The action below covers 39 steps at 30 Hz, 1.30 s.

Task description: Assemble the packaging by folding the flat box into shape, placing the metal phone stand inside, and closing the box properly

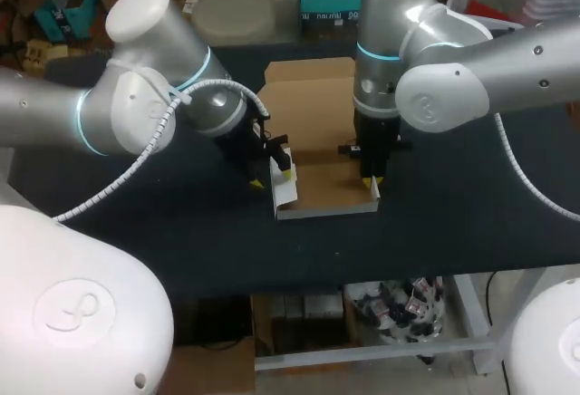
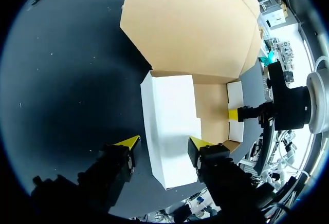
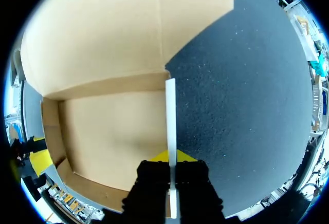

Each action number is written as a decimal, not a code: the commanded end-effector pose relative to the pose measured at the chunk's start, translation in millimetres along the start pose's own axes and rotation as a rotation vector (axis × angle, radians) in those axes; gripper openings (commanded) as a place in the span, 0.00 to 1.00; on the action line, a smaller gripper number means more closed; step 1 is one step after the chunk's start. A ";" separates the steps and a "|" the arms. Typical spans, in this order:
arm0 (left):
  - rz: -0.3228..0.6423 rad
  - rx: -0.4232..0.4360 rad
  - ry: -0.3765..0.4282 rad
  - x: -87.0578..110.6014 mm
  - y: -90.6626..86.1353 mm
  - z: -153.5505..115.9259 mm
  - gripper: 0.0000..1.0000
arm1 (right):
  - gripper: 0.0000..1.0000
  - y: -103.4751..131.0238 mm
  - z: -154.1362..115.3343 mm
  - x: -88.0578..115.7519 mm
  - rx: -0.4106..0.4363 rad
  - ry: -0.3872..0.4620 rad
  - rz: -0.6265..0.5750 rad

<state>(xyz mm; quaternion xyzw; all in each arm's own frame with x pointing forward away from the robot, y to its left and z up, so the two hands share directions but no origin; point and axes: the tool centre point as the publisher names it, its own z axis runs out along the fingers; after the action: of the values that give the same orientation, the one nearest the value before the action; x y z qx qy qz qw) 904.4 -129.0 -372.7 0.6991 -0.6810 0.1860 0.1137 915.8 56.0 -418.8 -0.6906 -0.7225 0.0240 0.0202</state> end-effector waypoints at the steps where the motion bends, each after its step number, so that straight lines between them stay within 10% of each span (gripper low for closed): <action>1: -0.009 0.008 -0.131 2.2 -0.5 6.0 0.60 | 0.00 0.5 -0.8 1.2 0.003 -0.003 0.001; 39: -0.093 0.076 -0.318 -11.7 -9.3 22.6 0.23 | 0.00 0.5 -0.8 1.2 0.003 -0.003 0.001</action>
<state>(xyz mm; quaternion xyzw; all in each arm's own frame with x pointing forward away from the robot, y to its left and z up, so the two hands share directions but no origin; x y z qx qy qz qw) 913.9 -125.1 -394.9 0.7455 -0.6498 0.1449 0.0320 915.7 56.6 -418.6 -0.6906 -0.7226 0.0237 0.0203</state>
